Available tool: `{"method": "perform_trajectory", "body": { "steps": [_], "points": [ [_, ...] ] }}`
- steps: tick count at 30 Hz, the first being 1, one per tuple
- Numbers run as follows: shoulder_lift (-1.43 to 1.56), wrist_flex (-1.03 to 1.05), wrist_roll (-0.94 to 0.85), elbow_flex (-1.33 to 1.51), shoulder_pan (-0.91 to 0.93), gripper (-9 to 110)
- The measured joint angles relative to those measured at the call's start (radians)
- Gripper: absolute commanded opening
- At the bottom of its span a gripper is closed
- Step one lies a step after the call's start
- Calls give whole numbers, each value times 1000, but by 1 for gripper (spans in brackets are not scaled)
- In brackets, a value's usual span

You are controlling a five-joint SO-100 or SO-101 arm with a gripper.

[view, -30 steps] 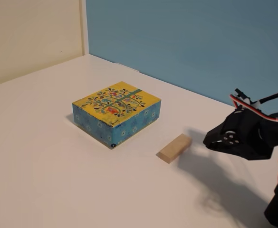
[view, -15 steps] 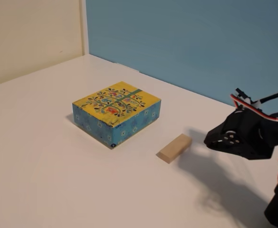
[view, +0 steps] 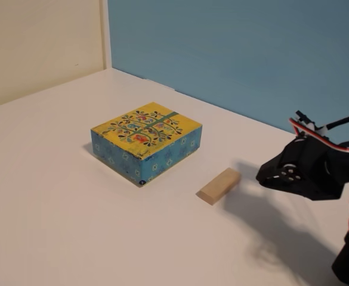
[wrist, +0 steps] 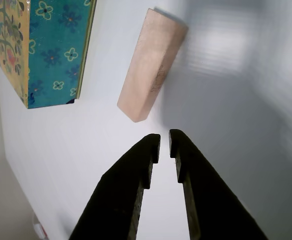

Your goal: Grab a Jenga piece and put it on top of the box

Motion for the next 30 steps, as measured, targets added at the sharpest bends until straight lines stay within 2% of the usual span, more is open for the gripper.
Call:
{"method": "perform_trajectory", "body": {
  "steps": [30],
  "points": [
    [0, 2, 18, 0, 54, 0]
  ]
}}
